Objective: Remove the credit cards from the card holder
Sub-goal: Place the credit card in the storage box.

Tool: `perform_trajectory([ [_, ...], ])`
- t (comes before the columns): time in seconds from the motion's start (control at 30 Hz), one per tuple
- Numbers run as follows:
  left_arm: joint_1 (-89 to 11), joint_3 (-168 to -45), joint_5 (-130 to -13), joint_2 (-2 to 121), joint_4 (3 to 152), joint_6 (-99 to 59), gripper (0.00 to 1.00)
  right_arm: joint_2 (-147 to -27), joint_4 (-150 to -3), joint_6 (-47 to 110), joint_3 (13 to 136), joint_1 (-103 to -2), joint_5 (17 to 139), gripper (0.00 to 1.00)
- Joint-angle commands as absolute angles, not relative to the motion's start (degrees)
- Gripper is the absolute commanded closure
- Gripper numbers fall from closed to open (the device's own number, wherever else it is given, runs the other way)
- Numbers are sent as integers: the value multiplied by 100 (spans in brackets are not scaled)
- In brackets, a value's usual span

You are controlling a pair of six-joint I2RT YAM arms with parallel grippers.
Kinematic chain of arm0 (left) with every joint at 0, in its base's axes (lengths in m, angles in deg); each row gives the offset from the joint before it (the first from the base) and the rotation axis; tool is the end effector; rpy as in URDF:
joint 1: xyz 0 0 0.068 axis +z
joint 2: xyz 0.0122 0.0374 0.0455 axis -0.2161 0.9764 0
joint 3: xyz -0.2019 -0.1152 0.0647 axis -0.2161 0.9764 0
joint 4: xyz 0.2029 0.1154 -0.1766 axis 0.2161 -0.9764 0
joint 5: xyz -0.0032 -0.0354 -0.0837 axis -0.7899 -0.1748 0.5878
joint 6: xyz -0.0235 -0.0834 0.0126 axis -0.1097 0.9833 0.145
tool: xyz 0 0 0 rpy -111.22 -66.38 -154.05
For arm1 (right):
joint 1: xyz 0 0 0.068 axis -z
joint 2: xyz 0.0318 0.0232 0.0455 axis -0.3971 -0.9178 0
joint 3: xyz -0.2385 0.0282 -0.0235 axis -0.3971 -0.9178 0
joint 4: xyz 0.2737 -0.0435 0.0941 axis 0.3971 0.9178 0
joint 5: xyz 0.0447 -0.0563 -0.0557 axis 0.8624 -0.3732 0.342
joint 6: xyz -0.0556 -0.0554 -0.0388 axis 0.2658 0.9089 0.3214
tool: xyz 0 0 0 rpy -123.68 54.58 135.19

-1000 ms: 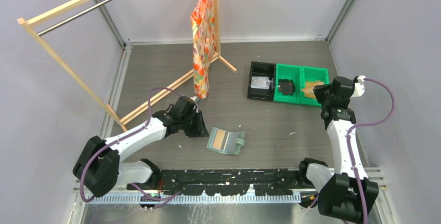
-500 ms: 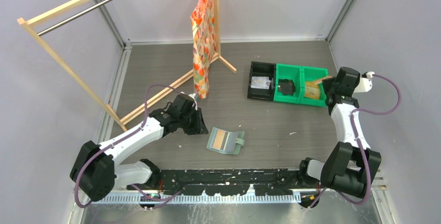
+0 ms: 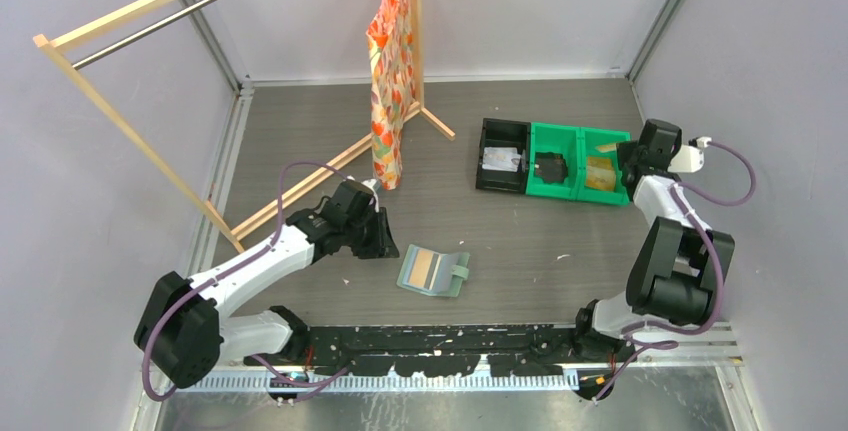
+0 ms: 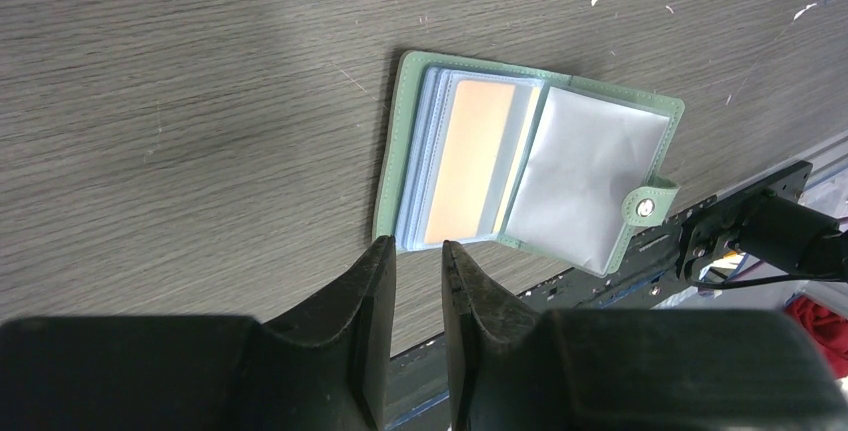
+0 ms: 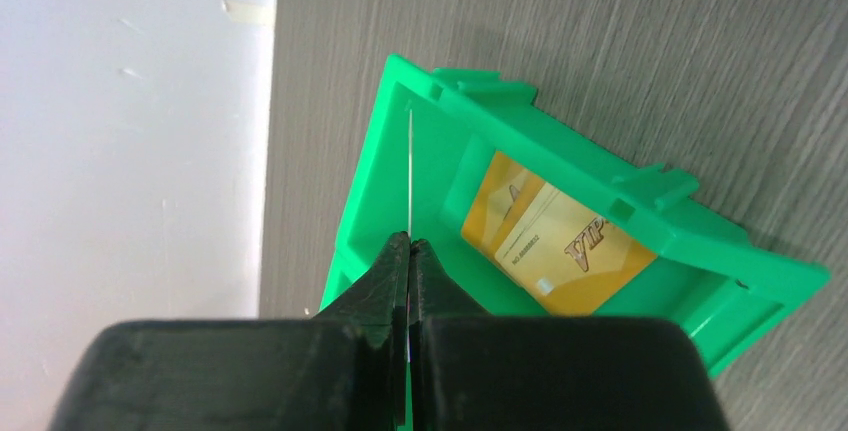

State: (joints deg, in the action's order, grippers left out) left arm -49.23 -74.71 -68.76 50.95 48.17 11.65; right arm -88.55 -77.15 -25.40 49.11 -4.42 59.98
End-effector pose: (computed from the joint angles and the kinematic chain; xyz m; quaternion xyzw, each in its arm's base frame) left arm 0.2266 -0.1876 0.1332 -0.0225 0.9471 -0.2663 0.1776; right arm 0.3596 -0.1380 0.1646 0.6075 0.6277 0.1118 0.4738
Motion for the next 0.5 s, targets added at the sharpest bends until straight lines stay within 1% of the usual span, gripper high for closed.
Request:
perform_trajectory([
  [0.0, -4930, -7544, -6945, 5078, 4892, 1159, 75, -9175, -8231, -2743, 5216, -449, 5784, 99],
  [0.23, -4931, -7587, -6972, 5051, 4827, 1179, 75, -9653, -8681, -2963, 5073, -450, 5840, 99],
  [0.47, -4926, -7553, -6979, 4998, 4767, 1221, 75, -9907, -8561, -3228, 5097, -516, 5796, 99],
])
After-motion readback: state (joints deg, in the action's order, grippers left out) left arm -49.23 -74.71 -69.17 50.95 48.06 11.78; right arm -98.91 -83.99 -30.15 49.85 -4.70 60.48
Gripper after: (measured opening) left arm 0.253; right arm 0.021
